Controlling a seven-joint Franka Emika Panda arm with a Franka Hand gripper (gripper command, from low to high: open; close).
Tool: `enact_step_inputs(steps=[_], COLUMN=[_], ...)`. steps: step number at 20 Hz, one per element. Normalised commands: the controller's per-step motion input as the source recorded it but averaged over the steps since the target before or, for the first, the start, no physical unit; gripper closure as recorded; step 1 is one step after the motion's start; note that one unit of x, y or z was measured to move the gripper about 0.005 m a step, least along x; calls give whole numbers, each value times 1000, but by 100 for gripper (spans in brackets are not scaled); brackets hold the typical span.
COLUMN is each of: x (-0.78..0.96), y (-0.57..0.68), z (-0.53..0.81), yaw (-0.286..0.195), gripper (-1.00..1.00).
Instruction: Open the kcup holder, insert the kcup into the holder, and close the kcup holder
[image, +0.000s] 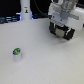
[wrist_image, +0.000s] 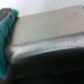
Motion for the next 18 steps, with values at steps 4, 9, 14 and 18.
enact_step_inputs(steps=[4,9,14,18], x=[969,928,926,925], y=[-279,-300,-335,-352], z=[191,195,186,208], yaw=[-63,-67,-73,-73], gripper=[100,100,100,100])
